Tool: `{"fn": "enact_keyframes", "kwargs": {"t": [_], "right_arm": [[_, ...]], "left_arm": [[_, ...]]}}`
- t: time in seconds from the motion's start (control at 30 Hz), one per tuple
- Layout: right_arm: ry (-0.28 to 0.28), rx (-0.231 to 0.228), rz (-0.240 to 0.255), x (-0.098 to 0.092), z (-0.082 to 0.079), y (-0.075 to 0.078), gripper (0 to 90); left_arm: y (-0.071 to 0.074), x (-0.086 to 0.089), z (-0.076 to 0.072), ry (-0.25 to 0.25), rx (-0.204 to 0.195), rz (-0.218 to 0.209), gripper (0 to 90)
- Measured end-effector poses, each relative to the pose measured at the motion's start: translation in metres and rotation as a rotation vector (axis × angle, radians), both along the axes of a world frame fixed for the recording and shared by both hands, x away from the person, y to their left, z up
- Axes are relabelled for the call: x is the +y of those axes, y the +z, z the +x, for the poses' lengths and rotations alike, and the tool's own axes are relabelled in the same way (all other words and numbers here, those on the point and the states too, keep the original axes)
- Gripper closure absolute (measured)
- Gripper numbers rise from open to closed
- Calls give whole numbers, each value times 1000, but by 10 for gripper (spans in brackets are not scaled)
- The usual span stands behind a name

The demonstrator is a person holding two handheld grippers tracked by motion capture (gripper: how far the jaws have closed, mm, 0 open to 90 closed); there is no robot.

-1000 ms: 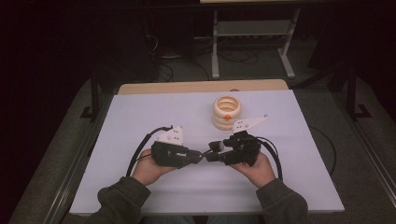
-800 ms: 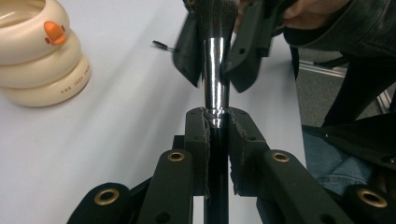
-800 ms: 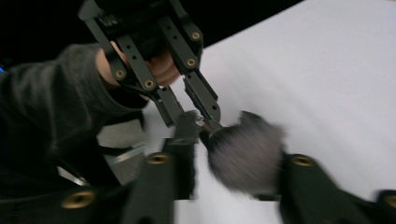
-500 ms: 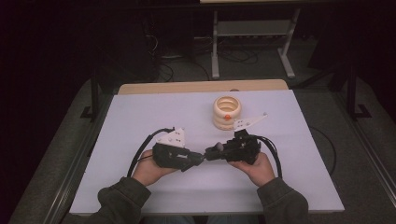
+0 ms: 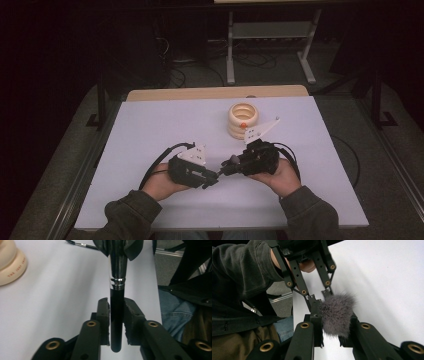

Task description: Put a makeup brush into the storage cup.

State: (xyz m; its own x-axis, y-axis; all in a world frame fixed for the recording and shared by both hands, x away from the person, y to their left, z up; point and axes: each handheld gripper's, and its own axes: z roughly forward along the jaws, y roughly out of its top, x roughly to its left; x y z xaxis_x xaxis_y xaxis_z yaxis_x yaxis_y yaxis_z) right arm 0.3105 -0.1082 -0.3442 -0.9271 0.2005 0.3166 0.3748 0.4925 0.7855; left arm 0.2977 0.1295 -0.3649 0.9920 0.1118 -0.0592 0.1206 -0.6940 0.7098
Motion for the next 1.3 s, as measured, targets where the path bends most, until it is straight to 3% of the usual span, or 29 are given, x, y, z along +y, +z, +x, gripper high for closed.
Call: {"fn": "enact_keyframes", "kwargs": {"t": [0.13, 0.2, 0.3, 0.6, 0.63, 0.7, 0.9, 1.07, 1.3], "right_arm": [[-19, -25, 20, 0, 1, 0, 732], [-43, -34, 61, -1, 0, 1, 614], [-71, -36, 83, -3, 1, 1, 594], [-98, -45, 118, 0, 0, -6, 655], [-101, -40, 147, 0, 0, -5, 724], [-106, -42, 154, 0, 0, -5, 750], [-97, -26, 129, -1, 1, -5, 759], [-94, -30, 110, -2, 0, -3, 760], [-102, -36, 77, -6, 2, 1, 760]], "left_arm": [[0, 4, 2, 31, 18, -41, 795], [1, 6, 3, 55, 21, -69, 796], [2, 10, 4, 73, 24, -99, 796], [3, 9, 6, 95, 32, -118, 796], [3, 8, 6, 94, 28, -123, 796], [3, 7, 6, 90, 29, -123, 796], [3, 6, 4, 90, 15, -105, 782], [1, 6, 2, 107, 14, -94, 698], [2, 14, -1, 127, -1, -80, 671]]}}
